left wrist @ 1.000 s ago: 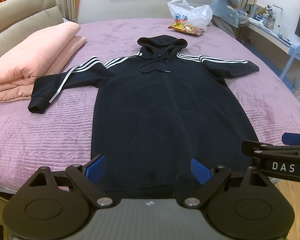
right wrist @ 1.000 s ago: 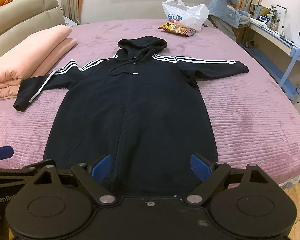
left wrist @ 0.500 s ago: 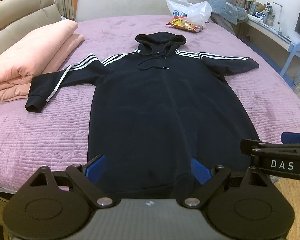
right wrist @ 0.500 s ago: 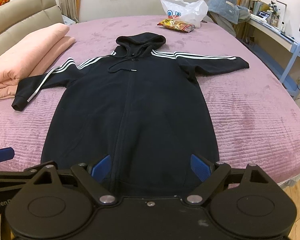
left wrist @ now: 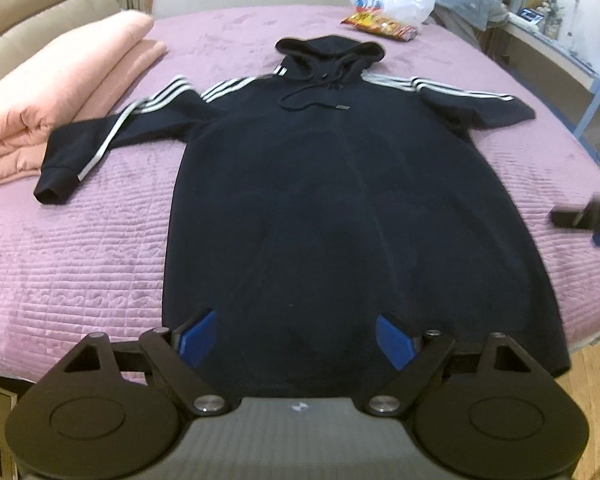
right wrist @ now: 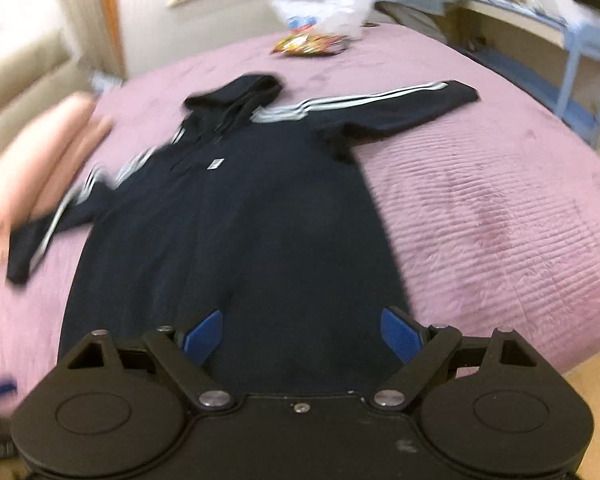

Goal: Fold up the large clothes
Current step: 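Grasp the hoodie sleeve cuff with the right gripper and lift it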

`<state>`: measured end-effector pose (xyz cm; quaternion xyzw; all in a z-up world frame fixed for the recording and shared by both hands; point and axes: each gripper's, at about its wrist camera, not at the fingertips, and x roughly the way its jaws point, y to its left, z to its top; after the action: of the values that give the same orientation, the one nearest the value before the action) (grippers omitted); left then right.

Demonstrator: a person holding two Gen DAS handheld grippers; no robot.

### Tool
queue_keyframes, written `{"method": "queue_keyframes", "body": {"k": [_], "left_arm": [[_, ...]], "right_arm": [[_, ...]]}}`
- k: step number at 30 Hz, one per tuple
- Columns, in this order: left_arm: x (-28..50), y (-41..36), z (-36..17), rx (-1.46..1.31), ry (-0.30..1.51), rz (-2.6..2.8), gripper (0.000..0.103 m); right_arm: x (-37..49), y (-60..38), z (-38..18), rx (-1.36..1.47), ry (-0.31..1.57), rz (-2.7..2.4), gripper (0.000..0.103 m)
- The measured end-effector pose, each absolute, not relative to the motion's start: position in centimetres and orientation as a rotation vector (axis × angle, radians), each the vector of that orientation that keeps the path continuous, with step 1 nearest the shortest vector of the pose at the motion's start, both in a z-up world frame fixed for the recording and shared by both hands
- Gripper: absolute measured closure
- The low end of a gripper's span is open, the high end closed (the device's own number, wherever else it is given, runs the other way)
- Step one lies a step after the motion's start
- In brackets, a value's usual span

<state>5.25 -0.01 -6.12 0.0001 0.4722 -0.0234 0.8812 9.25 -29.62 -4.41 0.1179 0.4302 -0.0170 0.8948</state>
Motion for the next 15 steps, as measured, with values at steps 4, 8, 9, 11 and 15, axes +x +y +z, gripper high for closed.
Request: {"method": "queue_keyframes", "body": {"k": [4, 8, 9, 11, 15], "left_arm": [[7.5, 0.9, -7.7, -0.035, 0.980, -0.049, 0.017], [10.7, 1.6, -8.9, -0.021, 0.940, -0.038, 0.017], [12.0, 1.6, -9.1, -0.014, 0.918, -0.036, 0.017], [13.9, 1.6, -9.6, 0.000, 0.890, -0.034, 0.017], [19.8, 0.9, -11.4, 0.016, 0.821, -0.025, 0.016]], "right_arm": [[14.4, -35.9, -5.5, 0.322, 0.822, -0.124, 0.003], [21.4, -42.5, -7.1, 0.387, 0.744, -0.185, 0.009], [23.3, -44.1, -7.5, 0.410, 0.725, -0.192, 0.011], [27.5, -47.2, -8.3, 0.461, 0.693, -0.208, 0.028], [35.9, -52.8, -10.2, 0.531, 0.672, -0.279, 0.031]]}}
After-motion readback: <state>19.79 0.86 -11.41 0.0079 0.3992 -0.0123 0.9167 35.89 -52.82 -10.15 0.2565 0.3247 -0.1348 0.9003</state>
